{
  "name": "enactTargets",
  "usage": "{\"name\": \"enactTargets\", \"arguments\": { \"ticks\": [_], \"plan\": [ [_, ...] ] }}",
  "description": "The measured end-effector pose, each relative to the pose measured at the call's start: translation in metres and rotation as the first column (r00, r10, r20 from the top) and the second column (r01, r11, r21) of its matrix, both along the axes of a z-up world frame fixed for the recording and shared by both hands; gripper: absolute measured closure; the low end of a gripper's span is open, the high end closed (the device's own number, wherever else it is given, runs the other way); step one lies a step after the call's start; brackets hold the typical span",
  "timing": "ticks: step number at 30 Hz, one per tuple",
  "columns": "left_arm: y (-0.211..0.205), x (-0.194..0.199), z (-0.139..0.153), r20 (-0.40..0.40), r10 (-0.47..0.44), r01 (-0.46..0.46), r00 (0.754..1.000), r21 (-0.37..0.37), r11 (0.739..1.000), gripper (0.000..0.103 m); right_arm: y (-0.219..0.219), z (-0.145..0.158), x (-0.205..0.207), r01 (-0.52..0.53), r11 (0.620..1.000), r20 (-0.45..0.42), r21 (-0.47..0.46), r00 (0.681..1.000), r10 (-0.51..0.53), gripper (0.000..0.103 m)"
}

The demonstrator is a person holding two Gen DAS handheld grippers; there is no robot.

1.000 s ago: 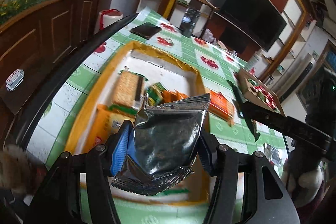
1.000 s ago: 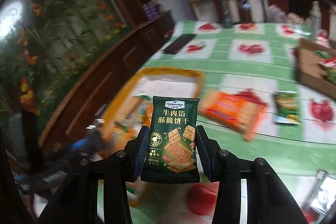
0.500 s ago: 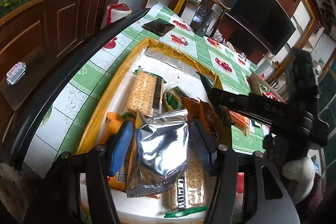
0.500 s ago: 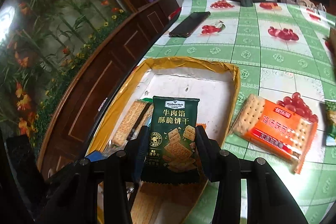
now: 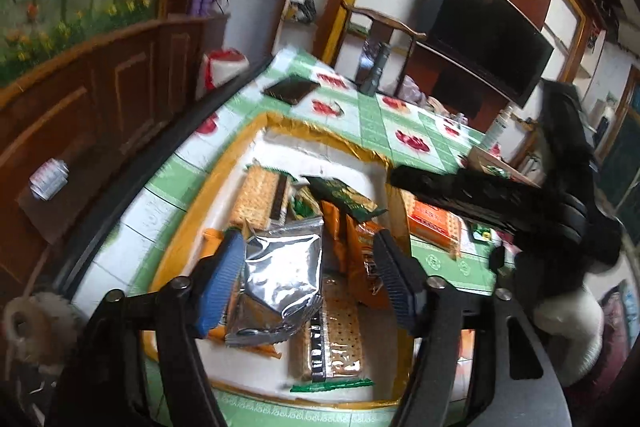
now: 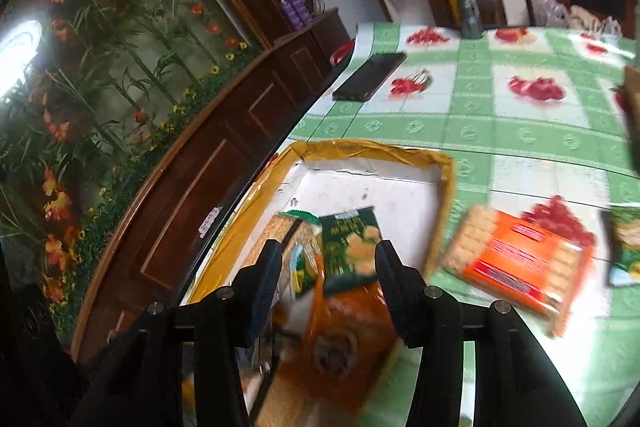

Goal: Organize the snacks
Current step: 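Carry both packs over the white tray and open both tools to release them, then grasp the orange soda cracker pack on the table with the right tool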

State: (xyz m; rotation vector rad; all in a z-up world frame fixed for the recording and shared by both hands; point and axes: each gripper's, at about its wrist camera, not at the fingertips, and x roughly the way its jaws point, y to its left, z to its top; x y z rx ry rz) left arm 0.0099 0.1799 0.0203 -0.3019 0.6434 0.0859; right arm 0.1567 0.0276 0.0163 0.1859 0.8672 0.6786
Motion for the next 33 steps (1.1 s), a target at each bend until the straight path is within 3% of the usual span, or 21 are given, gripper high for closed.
{"name": "enactTargets", "arguments": {
  "ticks": [6,17,22,33],
  "plan": [
    [-0.015,-0.016,0.012,0.015,0.094,-0.095,0.995,0.116,0.989,0.018,-0.049,0.001,-0.049,0.061,0.998,0.053,0.028,0.997,-0.063,0.047],
    [-0.057,-0.023,0.016,-0.023,0.053,-0.048,0.998,0.158,0.986,0.018,-0.118,0.004,-0.099,0.165,0.980,0.062,0.109,0.983,-0.172,0.046],
    [-0.074,-0.028,0.025,-0.015,0.040,-0.036,0.999,0.202,0.979,0.018,-0.129,0.014,-0.115,0.166,0.980,0.108,0.112,0.978,-0.178,0.045],
    [-0.101,-0.033,0.033,-0.015,0.003,0.001,1.000,0.237,0.972,0.018,-0.149,0.020,-0.127,0.172,0.974,0.118,0.148,0.975,-0.190,0.043]
  ]
}}
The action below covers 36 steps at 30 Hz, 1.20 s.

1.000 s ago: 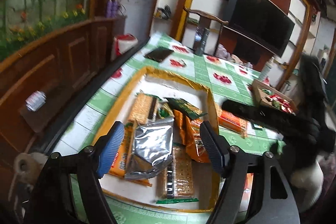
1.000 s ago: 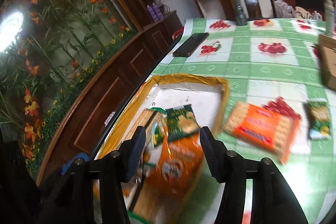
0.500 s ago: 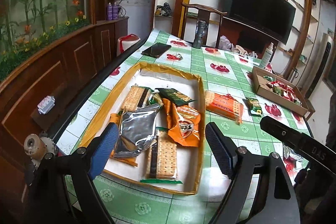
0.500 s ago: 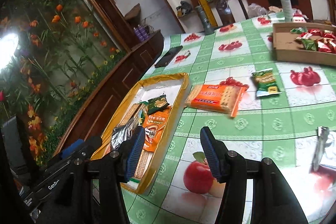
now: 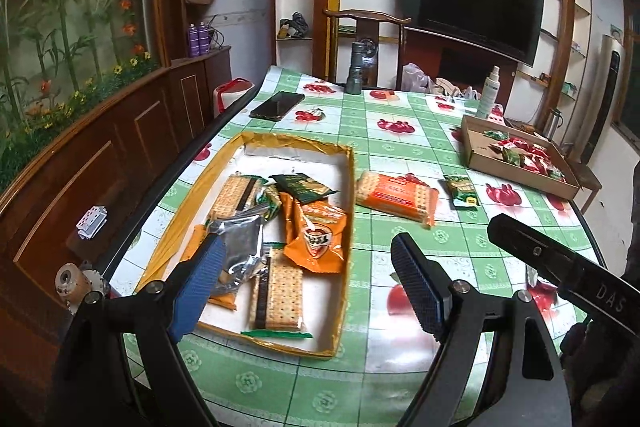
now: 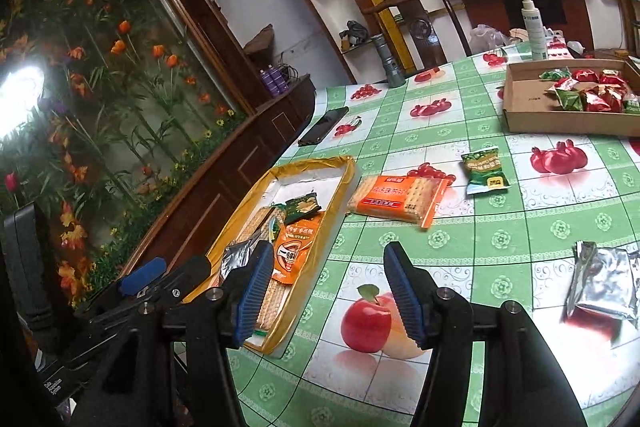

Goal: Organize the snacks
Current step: 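Grasp the orange soda cracker pack on the table with the right tool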

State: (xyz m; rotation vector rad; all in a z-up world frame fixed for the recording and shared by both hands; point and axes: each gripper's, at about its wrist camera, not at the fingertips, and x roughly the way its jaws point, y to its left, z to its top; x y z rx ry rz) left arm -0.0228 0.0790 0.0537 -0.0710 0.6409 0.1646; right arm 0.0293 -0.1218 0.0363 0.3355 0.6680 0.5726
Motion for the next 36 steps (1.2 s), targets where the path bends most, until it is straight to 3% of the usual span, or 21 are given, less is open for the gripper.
{"name": "enactTargets", "arguments": {
  "ticks": [7,12,17,20,23,28,36],
  "plan": [
    [-0.011,-0.002,0.000,-0.010,-0.045,0.045,0.999,-0.010,0.999,0.018,-0.017,-0.002,-0.004,0.022,1.000,-0.001,0.016,1.000,-0.022,0.040],
    [-0.009,0.001,-0.005,-0.030,-0.088,0.085,0.996,-0.098,0.992,0.018,-0.055,-0.004,0.002,0.097,0.995,-0.016,0.030,0.995,-0.097,0.040],
    [-0.013,0.014,-0.018,-0.046,-0.110,0.103,0.993,-0.141,0.985,0.018,-0.106,-0.011,0.024,0.231,0.973,-0.060,-0.015,0.971,-0.231,0.040],
    [-0.020,0.023,-0.028,-0.068,-0.151,0.137,0.986,-0.177,0.975,0.018,-0.116,-0.018,0.048,0.239,0.968,-0.095,-0.079,0.965,-0.246,0.040],
    [-0.025,0.031,-0.036,-0.087,-0.179,0.160,0.980,-0.189,0.969,0.018,-0.106,-0.024,0.075,0.204,0.969,-0.129,-0.138,0.966,-0.222,0.040],
    [-0.020,0.042,-0.041,-0.092,-0.196,0.172,0.976,-0.215,0.961,0.018,-0.080,-0.031,0.102,0.144,0.978,-0.156,-0.150,0.973,-0.167,0.040],
    [-0.008,0.044,-0.042,-0.057,-0.203,0.179,0.977,-0.285,0.942,0.018,0.005,-0.046,0.164,-0.063,0.987,-0.192,-0.145,0.981,0.035,0.040]
  ]
}}
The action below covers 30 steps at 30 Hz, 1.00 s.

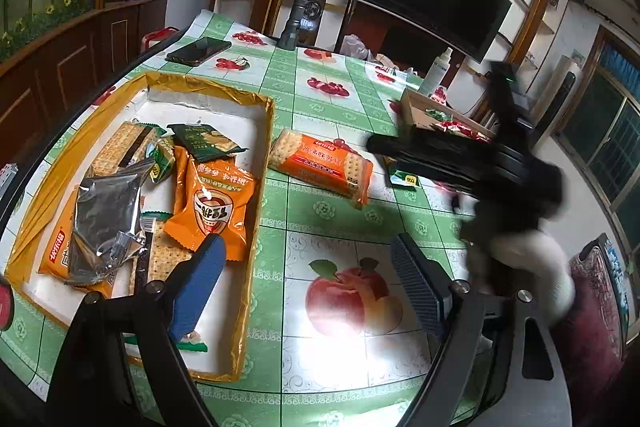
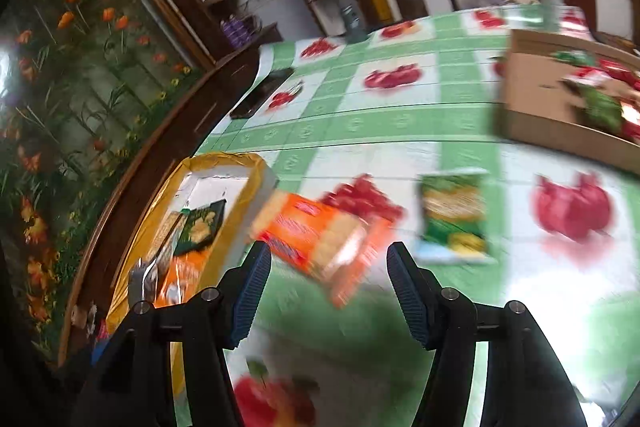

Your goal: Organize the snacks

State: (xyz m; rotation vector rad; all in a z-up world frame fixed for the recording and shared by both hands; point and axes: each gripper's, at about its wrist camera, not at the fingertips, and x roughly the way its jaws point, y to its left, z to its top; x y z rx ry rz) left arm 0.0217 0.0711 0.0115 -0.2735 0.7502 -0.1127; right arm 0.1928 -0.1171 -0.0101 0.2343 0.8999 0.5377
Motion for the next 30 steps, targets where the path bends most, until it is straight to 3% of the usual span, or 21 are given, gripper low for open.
{"name": "enactTargets", "arguments": {
  "ticks": [7,10,13,16,19,23,24,30],
  "plan": [
    [0.020,-0.006,0.001,0.001,0.034,-0.034,0.999,-0.004,0.999,0.018,0.048,-0.021,0.046,0.024,0.998,-0.049,-0.059,0.998,-0.027,0.041],
    [0.029,-0.007,-0.001,0.001,0.053,-0.053,0.999,-0.019,0.998,0.018,0.055,-0.027,0.039,-0.058,0.996,-0.107,-0.066,0.993,0.051,0.040],
    [0.033,-0.005,-0.005,-0.003,0.056,-0.057,0.998,-0.040,0.998,0.018,0.054,-0.030,0.020,-0.145,0.989,-0.180,-0.016,0.974,0.140,0.041],
    [0.030,-0.003,-0.007,-0.011,0.041,-0.041,0.999,-0.051,0.998,0.018,0.059,-0.022,0.004,-0.158,0.983,-0.113,-0.091,0.983,0.147,0.040],
    [0.025,-0.006,-0.004,-0.006,0.027,-0.027,1.000,-0.037,0.999,0.018,0.071,-0.021,0.000,-0.135,0.970,-0.055,-0.204,0.990,0.126,0.033],
    [0.027,-0.011,0.003,0.004,0.033,-0.033,0.999,-0.027,0.999,0.018,0.085,-0.033,-0.005,-0.133,0.960,-0.079,-0.247,0.990,0.117,0.035],
    [0.028,-0.011,0.004,0.005,0.036,-0.036,0.999,-0.026,0.999,0.018,0.086,-0.033,-0.008,-0.116,0.957,-0.057,-0.267,0.993,0.104,0.048],
    [0.024,-0.013,0.006,0.013,0.030,-0.029,0.999,-0.033,0.999,0.018,0.052,-0.036,-0.036,0.069,0.970,-0.078,-0.234,0.993,-0.089,0.047]
  ]
}}
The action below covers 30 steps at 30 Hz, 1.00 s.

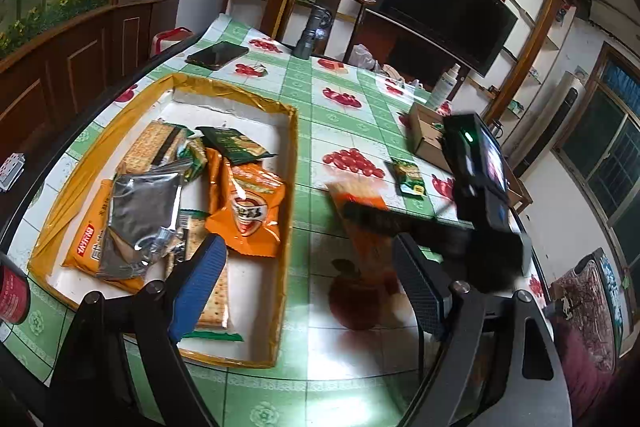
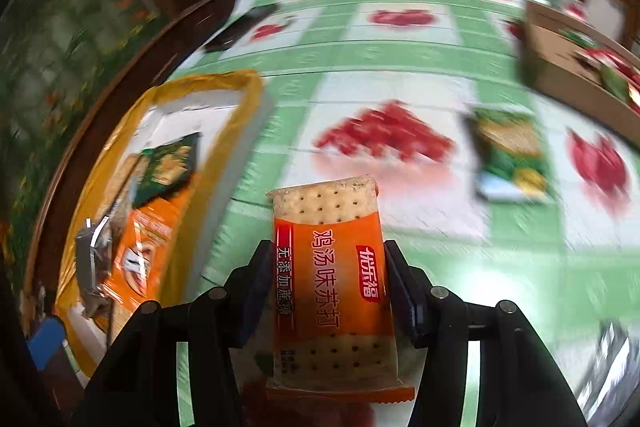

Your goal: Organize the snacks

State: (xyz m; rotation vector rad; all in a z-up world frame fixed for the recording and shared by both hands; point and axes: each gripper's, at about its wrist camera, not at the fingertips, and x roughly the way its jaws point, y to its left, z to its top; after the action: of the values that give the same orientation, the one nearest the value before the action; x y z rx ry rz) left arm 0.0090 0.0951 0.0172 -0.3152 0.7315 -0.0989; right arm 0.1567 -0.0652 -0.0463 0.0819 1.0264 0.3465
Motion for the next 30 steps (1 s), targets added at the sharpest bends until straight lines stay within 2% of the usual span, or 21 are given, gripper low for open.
{"name": "enactTargets", "arguments": {
  "ticks": [2,4,6,8,13,15,17,21,24,27,30],
  "plan": [
    [-0.008,-0.001,0.001,0.000,-0.022,0.022,1.000,0.007,1.000,0.018,-0.010,0.000,-0.013,0.006,0.999,-0.006,0.031,1.000,-0.006,0.045],
    [-0.013,-0.002,0.002,0.003,-0.037,0.037,0.999,0.016,0.999,0.018,-0.025,0.004,-0.026,-0.036,0.990,-0.022,0.136,0.999,0.040,0.047],
    [-0.019,-0.003,0.003,0.002,-0.055,0.054,0.999,0.027,0.998,0.018,-0.049,0.017,-0.039,-0.041,0.976,0.009,0.214,0.999,0.040,0.046],
    [-0.024,-0.005,0.005,0.002,-0.072,0.072,0.997,0.029,0.997,0.018,-0.081,0.032,-0.047,-0.018,0.973,0.060,0.230,0.998,0.005,0.045],
    [-0.046,-0.005,0.003,-0.004,-0.135,0.135,0.991,0.062,0.989,0.018,-0.177,0.054,-0.077,0.142,0.964,0.151,0.227,0.972,-0.178,0.036],
    [-0.056,0.000,-0.002,-0.025,-0.162,0.163,0.986,0.054,0.985,0.018,-0.214,0.053,-0.090,0.231,0.944,0.153,0.236,0.950,-0.271,0.030],
    [-0.064,0.005,-0.009,-0.049,-0.187,0.189,0.981,0.038,0.981,0.018,-0.243,0.043,-0.101,0.297,0.925,0.132,0.238,0.933,-0.334,0.029],
    [-0.079,0.012,-0.019,-0.101,-0.222,0.224,0.970,0.016,0.974,0.018,-0.261,0.023,-0.101,0.305,0.926,0.082,0.223,0.941,-0.330,0.029],
    [-0.083,0.017,-0.021,-0.126,-0.206,0.212,0.970,0.041,0.976,0.018,-0.261,0.016,-0.096,0.296,0.929,0.063,0.222,0.947,-0.316,0.029],
    [-0.092,0.029,-0.023,-0.143,-0.180,0.197,0.973,0.121,0.973,0.018,-0.248,0.011,-0.092,0.279,0.931,0.054,0.234,0.953,-0.299,0.028],
    [-0.105,0.048,-0.031,-0.166,-0.156,0.190,0.974,0.215,0.958,0.018,-0.239,0.007,-0.090,0.282,0.930,0.047,0.236,0.953,-0.300,0.027]
  ]
}}
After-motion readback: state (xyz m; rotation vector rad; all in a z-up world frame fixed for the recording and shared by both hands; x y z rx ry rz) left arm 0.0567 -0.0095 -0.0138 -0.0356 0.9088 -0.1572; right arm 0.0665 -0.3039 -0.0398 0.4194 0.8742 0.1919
